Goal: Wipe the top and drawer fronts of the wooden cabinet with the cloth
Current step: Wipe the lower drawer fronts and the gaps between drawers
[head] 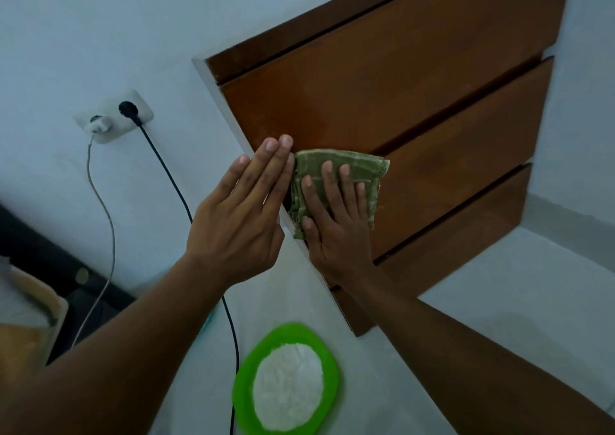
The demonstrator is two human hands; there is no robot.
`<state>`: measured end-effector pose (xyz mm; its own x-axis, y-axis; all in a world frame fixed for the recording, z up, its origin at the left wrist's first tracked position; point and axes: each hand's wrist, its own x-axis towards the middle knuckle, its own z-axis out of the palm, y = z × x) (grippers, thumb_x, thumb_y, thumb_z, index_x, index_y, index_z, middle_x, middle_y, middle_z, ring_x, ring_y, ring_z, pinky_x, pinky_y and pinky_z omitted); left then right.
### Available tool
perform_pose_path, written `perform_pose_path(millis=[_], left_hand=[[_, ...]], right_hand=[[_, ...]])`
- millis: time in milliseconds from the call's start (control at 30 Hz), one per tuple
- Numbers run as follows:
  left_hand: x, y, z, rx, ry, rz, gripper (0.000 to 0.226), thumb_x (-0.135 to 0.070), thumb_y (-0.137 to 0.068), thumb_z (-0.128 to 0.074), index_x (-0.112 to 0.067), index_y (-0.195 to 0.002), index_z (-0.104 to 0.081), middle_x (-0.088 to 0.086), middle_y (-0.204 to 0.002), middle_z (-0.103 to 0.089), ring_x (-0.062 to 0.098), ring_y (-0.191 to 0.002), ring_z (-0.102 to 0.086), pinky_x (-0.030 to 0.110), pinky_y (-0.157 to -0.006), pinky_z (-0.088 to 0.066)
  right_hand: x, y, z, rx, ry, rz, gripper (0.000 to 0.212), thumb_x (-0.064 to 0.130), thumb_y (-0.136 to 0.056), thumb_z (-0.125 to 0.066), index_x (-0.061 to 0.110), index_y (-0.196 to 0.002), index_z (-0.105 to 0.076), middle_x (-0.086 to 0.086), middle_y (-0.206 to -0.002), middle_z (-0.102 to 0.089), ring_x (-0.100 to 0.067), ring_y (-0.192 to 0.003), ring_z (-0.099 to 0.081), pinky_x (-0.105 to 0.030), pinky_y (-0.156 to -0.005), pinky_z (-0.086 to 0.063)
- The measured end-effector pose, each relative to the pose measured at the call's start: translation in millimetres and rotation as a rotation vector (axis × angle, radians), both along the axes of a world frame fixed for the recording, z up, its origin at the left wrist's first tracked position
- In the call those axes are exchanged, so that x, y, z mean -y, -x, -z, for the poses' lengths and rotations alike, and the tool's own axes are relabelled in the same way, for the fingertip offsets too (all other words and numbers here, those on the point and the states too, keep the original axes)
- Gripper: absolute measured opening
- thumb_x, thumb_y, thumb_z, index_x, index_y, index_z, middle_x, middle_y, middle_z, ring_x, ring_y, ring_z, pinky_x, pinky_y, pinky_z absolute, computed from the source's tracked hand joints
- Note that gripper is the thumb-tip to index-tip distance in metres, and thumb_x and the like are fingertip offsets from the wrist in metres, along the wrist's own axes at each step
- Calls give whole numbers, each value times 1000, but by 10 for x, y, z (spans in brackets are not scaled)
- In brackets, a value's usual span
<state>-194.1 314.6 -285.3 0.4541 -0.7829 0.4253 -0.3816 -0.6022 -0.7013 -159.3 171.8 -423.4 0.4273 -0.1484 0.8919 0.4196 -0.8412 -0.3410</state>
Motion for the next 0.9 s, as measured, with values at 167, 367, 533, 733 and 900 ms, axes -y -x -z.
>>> perform_pose_path(millis=[167,367,533,733,900], left_hand=[[62,-5,168,-22,29,12,73,-25,-95,-40,0,-159,-12,17,-167,-5,28,-156,-4,44,-126,-11],[116,30,397,-81,39,4,73,-25,-95,-40,0,-158,-13,17,-167,-7,28,-156,-6,45,-126,-13],[154,73,623,-156,8,-16,72,-28,-97,-39,1,-158,-14,18,-167,-7,29,-156,-5,45,-126,-14],[206,84,776,-210,45,-38,73,-30,-97,-37,1,-158,-12,18,-168,-4,29,-156,-3,47,-126,-13],[277,58,921,-253,-22,-36,72,-34,-99,-28,1,-158,-9,18,-168,0,28,-156,2,44,-127,-7]], right_hand=[[21,60,380,-37,29,-34,54,38,-103,-36,22,-154,-28,-4,-165,-12,-31,-154,-11,-52,-122,-10],[39,125,755,-118,-11,-33,60,39,-103,-37,30,-158,-14,-1,-168,-4,-31,-154,-12,-53,-122,-13],[49,208,980,-177,-91,-55,64,37,-103,-41,29,-159,-11,-4,-167,-8,-33,-153,-13,-59,-119,-22],[23,240,1077,-228,-219,-23,67,36,-101,-41,29,-159,-8,-6,-167,-6,-32,-154,-8,-55,-121,-19],[-2,230,1112,-271,-348,-5,66,37,-103,-38,22,-159,-8,-13,-166,-8,-35,-154,-6,-52,-124,-14]])
